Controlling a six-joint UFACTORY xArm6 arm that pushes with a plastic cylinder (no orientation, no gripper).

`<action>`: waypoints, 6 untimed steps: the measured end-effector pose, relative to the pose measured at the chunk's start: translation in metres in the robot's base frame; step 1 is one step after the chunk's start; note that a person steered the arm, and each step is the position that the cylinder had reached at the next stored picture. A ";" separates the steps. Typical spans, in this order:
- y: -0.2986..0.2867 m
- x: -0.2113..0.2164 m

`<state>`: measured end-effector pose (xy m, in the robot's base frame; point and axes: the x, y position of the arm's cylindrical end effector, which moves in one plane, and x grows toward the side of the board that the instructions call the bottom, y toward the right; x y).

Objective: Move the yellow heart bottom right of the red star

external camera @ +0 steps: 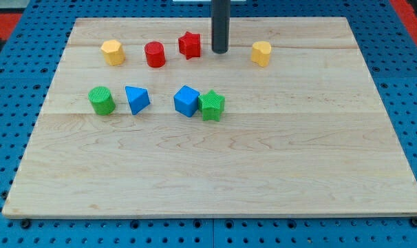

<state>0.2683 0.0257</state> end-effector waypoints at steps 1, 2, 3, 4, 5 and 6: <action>0.036 0.016; 0.088 0.035; 0.080 0.035; 0.002 -0.030; -0.117 -0.042; -0.177 -0.016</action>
